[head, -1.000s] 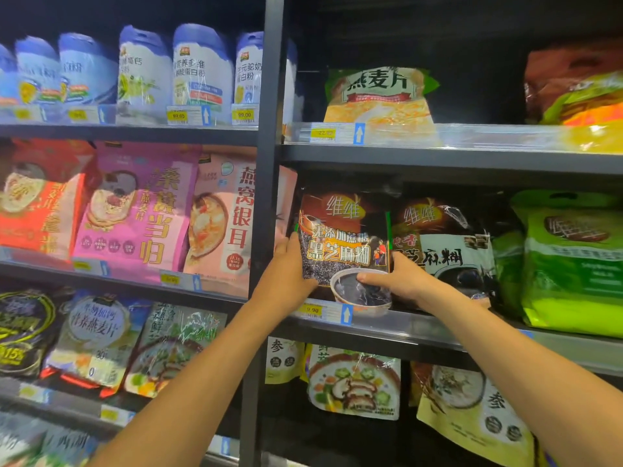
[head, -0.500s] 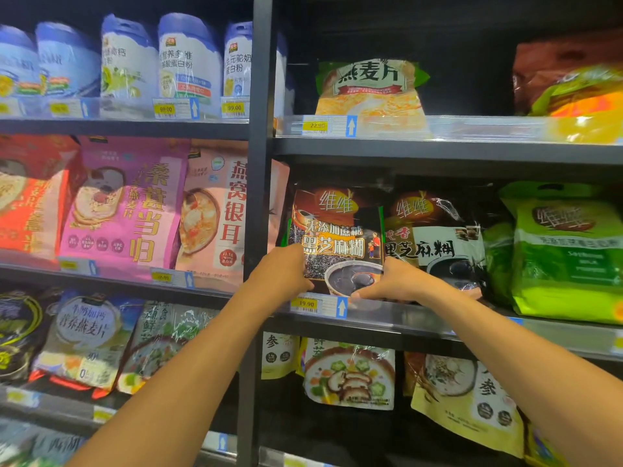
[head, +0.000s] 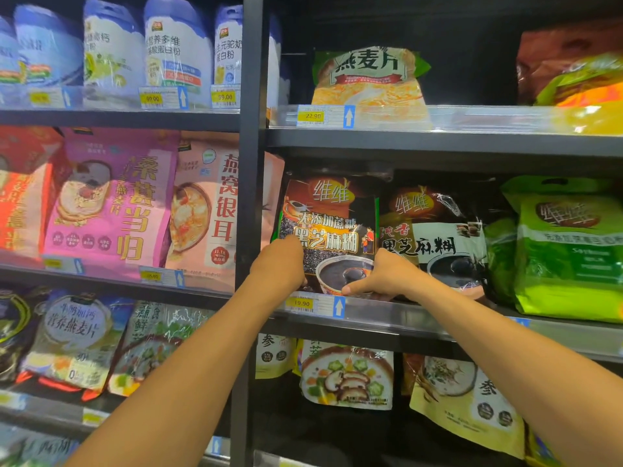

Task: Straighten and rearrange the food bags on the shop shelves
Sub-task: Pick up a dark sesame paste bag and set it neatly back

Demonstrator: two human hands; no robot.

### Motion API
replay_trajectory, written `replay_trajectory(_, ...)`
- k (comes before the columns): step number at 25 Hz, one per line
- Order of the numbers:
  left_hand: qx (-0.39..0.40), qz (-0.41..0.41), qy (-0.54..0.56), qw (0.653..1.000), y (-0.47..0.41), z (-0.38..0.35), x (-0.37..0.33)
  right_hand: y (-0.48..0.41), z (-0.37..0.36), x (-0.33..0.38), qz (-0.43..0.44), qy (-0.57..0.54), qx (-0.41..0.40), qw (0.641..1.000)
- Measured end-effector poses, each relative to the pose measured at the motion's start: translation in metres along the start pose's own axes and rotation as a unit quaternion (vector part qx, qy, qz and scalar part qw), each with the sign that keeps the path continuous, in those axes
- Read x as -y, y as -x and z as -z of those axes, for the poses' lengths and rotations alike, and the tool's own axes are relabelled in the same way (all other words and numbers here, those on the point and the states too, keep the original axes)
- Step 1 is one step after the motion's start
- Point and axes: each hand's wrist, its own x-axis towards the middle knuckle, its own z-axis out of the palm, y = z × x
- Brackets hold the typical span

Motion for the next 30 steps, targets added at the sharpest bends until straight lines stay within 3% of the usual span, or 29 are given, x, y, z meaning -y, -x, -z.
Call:
replay_trajectory(8, -0.027, 0.011, 0.002, 1.000, -0.007, -0.009, -0.002, -0.009, -0.001, 0.004, -0.006, -0.045, 0.011, 0.999)
replay_trajectory(13, 0.021, 0.012, 0.068, 0.997, 0.000, -0.002, -0.003, -0.003, -0.001, 0.002, -0.005, -0.051, 0.005, 0.999)
replay_trajectory(20, -0.028, 0.037, 0.075, 0.996, -0.001, -0.013, -0.002, -0.001, -0.006, 0.006, -0.008, -0.029, -0.036, 0.999)
replay_trajectory(30, -0.042, 0.049, 0.084, 0.994, -0.006, -0.017, -0.005, -0.008, -0.006, 0.014, -0.031, -0.017, -0.021, 0.999)
